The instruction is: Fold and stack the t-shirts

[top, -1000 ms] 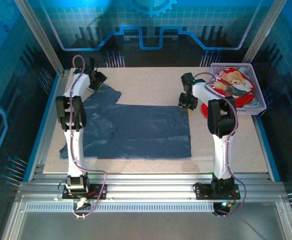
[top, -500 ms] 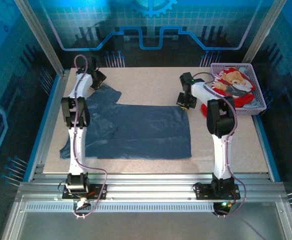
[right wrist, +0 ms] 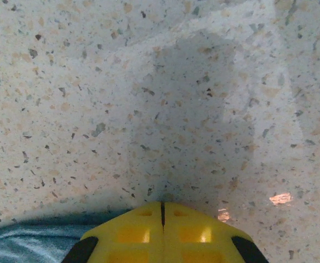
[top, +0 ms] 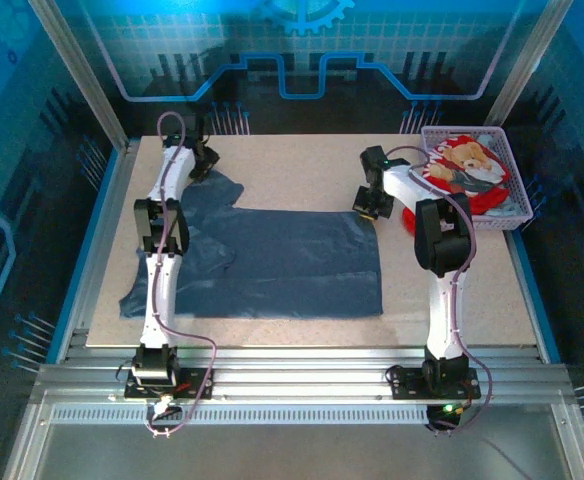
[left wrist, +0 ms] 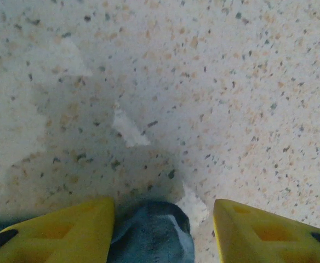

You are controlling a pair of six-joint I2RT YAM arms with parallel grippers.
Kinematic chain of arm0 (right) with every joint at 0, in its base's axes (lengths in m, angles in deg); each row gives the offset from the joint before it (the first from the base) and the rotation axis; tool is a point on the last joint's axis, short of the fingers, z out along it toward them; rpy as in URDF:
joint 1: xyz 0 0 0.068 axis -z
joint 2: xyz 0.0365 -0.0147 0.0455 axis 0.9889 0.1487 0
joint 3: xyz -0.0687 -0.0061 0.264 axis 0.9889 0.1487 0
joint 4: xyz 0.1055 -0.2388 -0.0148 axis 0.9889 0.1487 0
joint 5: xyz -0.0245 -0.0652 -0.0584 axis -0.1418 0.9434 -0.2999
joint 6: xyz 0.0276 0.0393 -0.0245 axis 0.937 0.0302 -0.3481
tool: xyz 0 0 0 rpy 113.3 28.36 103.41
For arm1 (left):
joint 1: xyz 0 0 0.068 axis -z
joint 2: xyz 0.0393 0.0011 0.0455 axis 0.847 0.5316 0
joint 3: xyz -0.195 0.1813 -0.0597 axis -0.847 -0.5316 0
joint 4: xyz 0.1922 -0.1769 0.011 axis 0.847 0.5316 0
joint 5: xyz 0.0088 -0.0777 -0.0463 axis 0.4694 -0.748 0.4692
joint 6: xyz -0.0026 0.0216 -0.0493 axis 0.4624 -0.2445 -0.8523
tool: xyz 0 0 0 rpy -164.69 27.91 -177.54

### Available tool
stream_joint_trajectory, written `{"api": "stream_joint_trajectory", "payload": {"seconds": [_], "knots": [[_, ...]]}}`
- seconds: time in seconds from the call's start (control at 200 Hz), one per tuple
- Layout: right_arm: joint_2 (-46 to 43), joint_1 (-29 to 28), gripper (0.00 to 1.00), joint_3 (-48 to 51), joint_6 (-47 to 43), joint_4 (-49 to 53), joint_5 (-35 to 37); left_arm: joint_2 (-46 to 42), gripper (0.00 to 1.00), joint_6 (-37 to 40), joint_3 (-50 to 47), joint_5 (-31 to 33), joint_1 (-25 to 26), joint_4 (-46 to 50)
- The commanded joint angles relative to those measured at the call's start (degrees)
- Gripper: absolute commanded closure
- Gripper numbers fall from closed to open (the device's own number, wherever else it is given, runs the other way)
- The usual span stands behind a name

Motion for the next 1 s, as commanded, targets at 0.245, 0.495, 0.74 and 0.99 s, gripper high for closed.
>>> {"api": "stream_joint_trajectory", "payload": {"seconds": [0.245, 0.495, 0.74, 0.99], "knots": [[-0.6, 0.3, 0.95, 1.2, -0.1, 0.2, -2.3, 4.4, 0.74, 0.6, 0.1, -4.8, 0.7, 20.9], [-1.2, 0.2, 1.00, 1.4, -0.6, -0.4, -3.3, 0.4, 1.00, 2.0, -1.1, -2.8, 0.7, 16.8], [-4.3, 0.2, 1.00, 2.5, -1.3, -1.7, -3.7, -16.8, 1.00, 3.0, -16.7, 1.6, 1.2, 5.9], [-6.7, 0.3, 1.00, 3.4, -2.9, -1.2, -3.7, -31.0, 1.00, 4.9, -31.8, 1.6, 1.2, 2.0]]}}
